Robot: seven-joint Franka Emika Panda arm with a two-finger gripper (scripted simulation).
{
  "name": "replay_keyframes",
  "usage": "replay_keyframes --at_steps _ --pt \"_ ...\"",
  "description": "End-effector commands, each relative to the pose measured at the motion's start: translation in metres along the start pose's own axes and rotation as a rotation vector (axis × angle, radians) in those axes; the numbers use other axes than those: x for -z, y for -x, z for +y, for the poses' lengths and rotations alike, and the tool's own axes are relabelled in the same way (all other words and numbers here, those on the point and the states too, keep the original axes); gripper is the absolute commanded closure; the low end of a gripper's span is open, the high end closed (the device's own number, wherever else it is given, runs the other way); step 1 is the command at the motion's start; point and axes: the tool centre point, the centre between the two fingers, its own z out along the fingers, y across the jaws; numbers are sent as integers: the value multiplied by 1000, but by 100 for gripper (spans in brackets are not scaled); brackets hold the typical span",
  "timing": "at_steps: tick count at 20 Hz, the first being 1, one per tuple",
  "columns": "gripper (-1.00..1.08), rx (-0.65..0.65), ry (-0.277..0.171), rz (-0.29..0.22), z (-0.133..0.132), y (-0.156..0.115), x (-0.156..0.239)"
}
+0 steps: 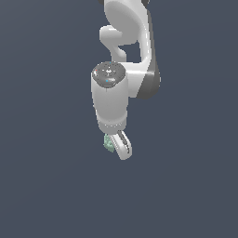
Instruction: Pick up the object and move it to a goal position.
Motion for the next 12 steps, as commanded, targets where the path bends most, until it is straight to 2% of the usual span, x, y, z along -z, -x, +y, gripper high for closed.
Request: replay_keyframes --at_steps 1,12 --pt "108 0 0 0 -11 -2 12" --pt "108 0 0 -2 -44 -10 44"
